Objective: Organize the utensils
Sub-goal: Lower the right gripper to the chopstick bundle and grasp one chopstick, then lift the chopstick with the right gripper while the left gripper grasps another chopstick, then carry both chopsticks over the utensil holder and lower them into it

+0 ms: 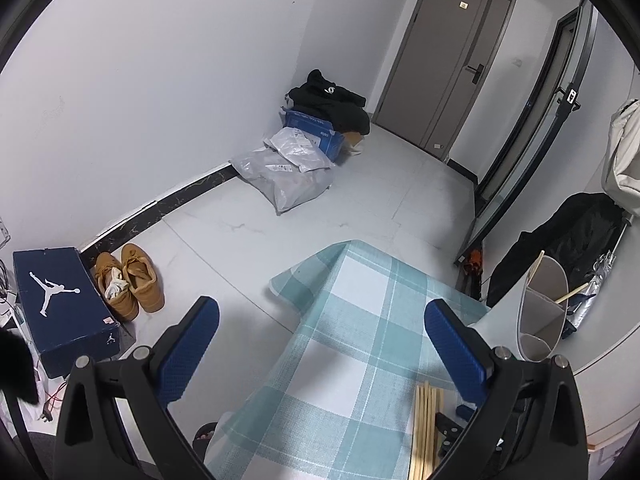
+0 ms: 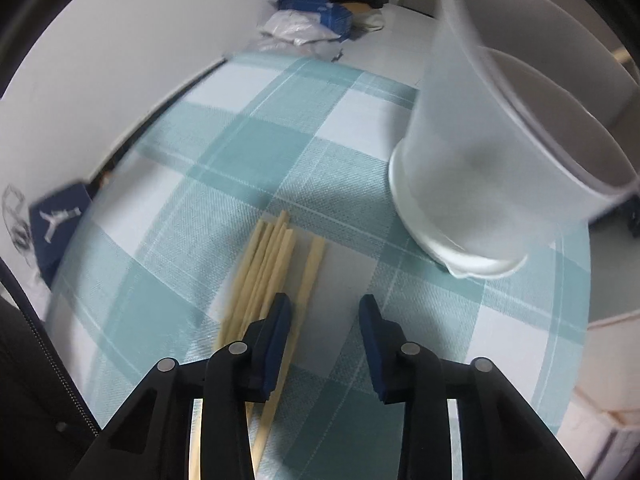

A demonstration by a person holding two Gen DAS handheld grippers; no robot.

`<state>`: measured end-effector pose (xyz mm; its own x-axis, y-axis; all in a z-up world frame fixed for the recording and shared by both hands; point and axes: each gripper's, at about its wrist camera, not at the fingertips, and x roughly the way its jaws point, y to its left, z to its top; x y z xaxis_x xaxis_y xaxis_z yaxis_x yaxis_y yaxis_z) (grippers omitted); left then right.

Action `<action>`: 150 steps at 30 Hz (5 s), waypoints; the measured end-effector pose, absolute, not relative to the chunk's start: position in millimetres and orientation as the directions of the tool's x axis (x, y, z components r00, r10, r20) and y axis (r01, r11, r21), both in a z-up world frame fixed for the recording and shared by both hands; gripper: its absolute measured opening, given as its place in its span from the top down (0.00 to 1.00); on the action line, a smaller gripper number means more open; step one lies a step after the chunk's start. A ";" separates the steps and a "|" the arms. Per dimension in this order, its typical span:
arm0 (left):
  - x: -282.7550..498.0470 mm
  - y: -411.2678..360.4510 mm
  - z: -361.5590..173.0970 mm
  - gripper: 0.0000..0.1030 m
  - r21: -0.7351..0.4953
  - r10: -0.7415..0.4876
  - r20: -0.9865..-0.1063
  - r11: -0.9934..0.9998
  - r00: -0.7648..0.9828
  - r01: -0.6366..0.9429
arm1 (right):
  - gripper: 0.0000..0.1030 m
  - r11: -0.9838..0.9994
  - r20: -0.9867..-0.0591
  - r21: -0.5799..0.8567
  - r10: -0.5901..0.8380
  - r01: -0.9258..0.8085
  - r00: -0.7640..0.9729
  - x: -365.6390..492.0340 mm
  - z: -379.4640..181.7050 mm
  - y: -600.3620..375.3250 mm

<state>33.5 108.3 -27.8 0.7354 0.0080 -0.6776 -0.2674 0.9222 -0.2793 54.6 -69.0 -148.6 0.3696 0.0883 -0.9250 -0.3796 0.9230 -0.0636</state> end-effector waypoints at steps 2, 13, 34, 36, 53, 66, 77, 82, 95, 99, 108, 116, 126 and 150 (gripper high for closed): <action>33.6 108.6 -27.6 0.02 -0.278 0.012 -0.678 0.922 0.735 -0.271 | 0.68 0.919 -0.926 -0.070 0.085 -0.388 0.367 57.8 -148.5 -66.7; 35.2 114.2 -28.4 0.02 -0.295 -0.001 -0.691 0.913 0.723 -0.281 | 0.95 0.912 -0.938 -0.007 0.137 -0.411 0.320 51.4 -148.3 -71.2; 43.4 59.7 -89.4 0.02 -0.177 -0.115 -0.853 0.981 0.508 -0.076 | 0.95 0.930 -0.834 0.136 0.293 -0.341 0.468 34.4 -111.5 -100.3; 43.5 40.1 -99.4 0.02 -0.132 -0.108 -0.874 0.991 0.474 -0.017 | 0.95 0.935 -0.795 0.204 0.331 -0.290 0.508 34.6 -96.7 -119.7; 52.8 14.8 -133.8 0.02 -0.029 -0.037 -0.951 0.999 0.307 0.031 | 0.95 0.793 -0.602 0.609 0.468 -0.006 0.647 14.7 -77.9 -252.2; 62.2 1.4 -138.1 0.02 0.003 0.002 -0.956 1.000 0.295 0.004 | 0.95 0.861 -0.628 0.507 0.334 0.044 0.703 4.2 -83.1 -256.4; 74.4 -4.6 -133.5 0.38 -0.004 0.006 -0.932 1.000 0.362 -0.028 | 0.95 0.879 -0.578 0.476 0.318 -0.005 0.752 -2.4 -72.7 -257.2; 78.4 -20.1 -130.6 0.83 -0.011 -0.015 -0.927 1.000 0.374 0.012 | 0.95 0.887 -0.556 0.462 0.300 -0.012 0.775 -9.7 -66.0 -260.4; 68.0 -10.6 -103.7 0.99 -0.118 -0.094 -0.888 0.993 0.450 -0.027 | 0.95 0.923 -0.484 0.371 0.291 -0.108 0.826 -30.1 -44.8 -239.9; 53.1 -2.0 -73.6 0.99 -0.194 -0.166 -0.824 0.981 0.542 0.005 | 0.95 0.950 -0.445 0.284 0.253 -0.133 0.859 -45.9 -33.7 -223.2; 21.1 -2.0 -32.8 0.99 -0.220 -0.221 -0.737 0.972 0.639 0.082 | 0.95 0.959 -0.390 0.249 0.225 -0.133 0.893 -67.4 -30.4 -203.7; 13.3 -2.6 -27.9 0.99 -0.204 -0.235 -0.729 0.971 0.643 0.124 | 0.95 0.963 -0.389 0.242 0.211 -0.122 0.897 -70.9 -28.8 -201.0; 1.5 -11.0 -15.9 0.99 -0.209 -0.282 -0.734 0.959 0.617 0.190 | 0.95 0.970 -0.391 0.211 0.195 -0.119 0.899 -73.7 -27.3 -198.1; 21.2 -55.5 64.1 0.99 -0.247 -0.447 -0.675 0.887 0.587 0.391 | 0.95 0.956 -0.337 0.282 0.175 -0.078 0.925 -32.0 17.0 -227.0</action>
<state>21.2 -55.5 64.1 0.5875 -0.4470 -0.6746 0.3908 0.8867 -0.2472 -32.0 -227.0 17.0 0.9251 0.1752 -0.3369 -0.0785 0.9562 0.2819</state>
